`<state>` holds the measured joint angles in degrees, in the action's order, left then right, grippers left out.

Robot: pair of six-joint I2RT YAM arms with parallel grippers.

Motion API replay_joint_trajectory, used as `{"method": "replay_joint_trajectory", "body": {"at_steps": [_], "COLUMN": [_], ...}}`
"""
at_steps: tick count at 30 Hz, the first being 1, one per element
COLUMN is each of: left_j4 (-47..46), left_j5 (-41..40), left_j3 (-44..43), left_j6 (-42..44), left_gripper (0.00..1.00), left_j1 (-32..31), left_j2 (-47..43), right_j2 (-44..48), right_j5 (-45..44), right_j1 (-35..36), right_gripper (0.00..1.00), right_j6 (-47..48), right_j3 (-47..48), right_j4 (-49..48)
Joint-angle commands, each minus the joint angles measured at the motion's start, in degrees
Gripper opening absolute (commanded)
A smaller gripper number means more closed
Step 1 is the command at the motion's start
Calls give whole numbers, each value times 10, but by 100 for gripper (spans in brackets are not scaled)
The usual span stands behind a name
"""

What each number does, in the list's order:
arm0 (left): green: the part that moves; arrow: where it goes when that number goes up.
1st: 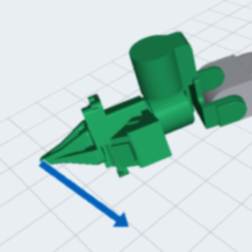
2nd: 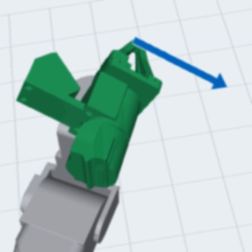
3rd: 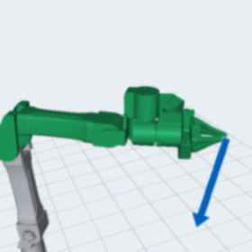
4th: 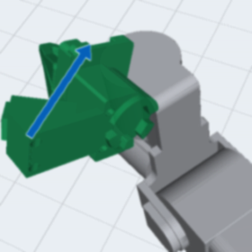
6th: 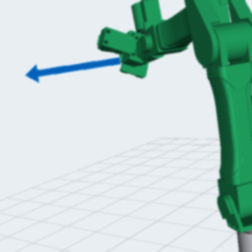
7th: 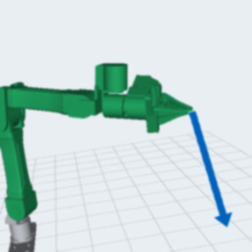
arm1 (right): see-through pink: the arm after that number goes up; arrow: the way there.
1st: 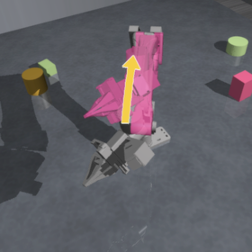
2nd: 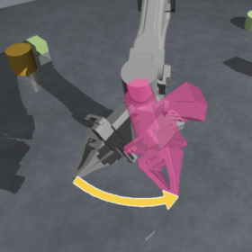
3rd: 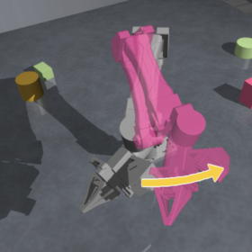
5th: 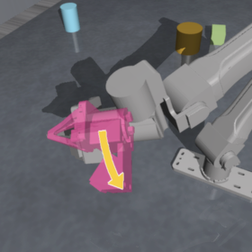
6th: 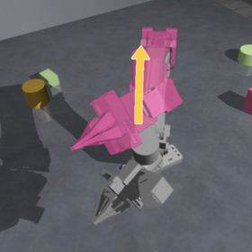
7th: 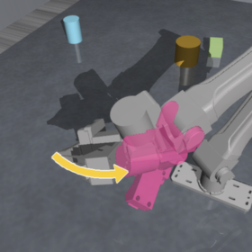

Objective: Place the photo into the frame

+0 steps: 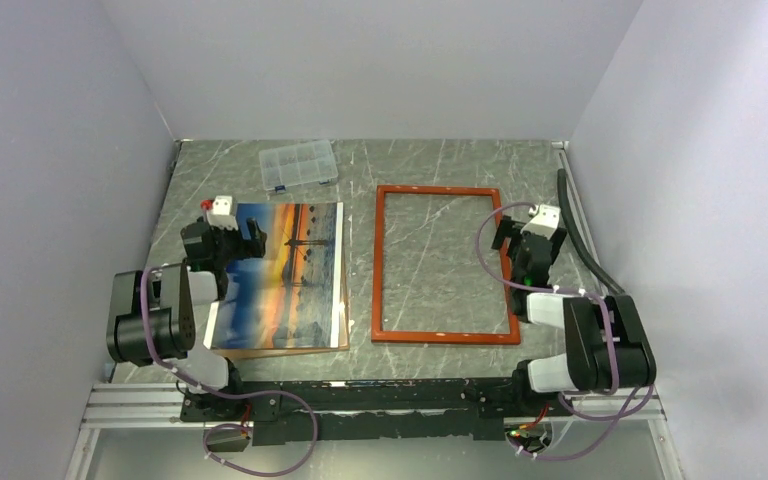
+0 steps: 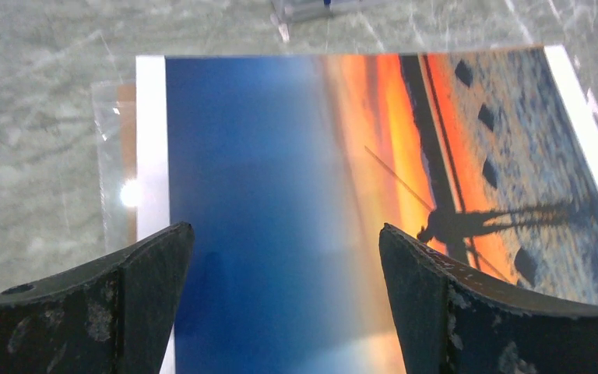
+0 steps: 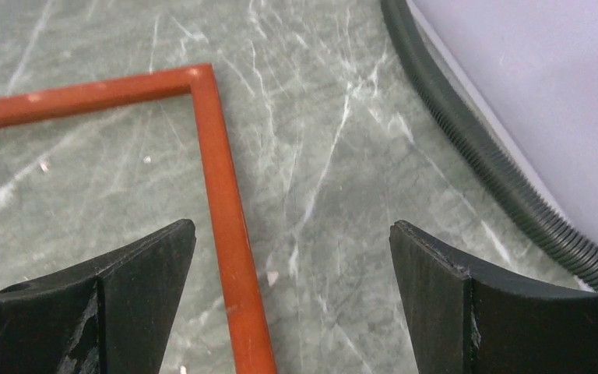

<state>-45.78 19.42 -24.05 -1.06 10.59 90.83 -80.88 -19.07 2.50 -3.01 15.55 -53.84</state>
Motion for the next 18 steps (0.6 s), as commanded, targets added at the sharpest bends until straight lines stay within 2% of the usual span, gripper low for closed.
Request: {"method": "replay_joint_trajectory", "body": {"at_steps": [1, 4, 8, 11, 12, 15, 18], "left_j4": [158, 234, 440, 574, 617, 733, 824], "left_j5": [2, -3, 48, 49, 44, 18, -4], "left_j3": [-86, -122, -236, -340, -375, -462, -528], "left_j6": [3, 2, -30, -23, -13, 28, 52], "left_gripper": [95, 95, 95, 95, 95, 95, 95], "left_j1": [4, 12, 42, 48, 48, 50, 62], "left_j2": [-59, -104, -146, -139, -131, -105, -86], "right_j2": [70, 128, 131, 80, 64, 12, -47], "right_j5": [-27, -32, 37, 206, 226, 186, 47], "right_j1": [12, 14, -2, -4, 9, 85, 207], "right_gripper": [100, 100, 100, 100, 100, 100, 100], "right_j6": [-3, -93, -287, -296, -303, -296, -286], "right_j3": [73, 131, 263, 331, 352, 437, 522], "right_j4": [113, 249, 449, 505, 524, 649, 759]}}
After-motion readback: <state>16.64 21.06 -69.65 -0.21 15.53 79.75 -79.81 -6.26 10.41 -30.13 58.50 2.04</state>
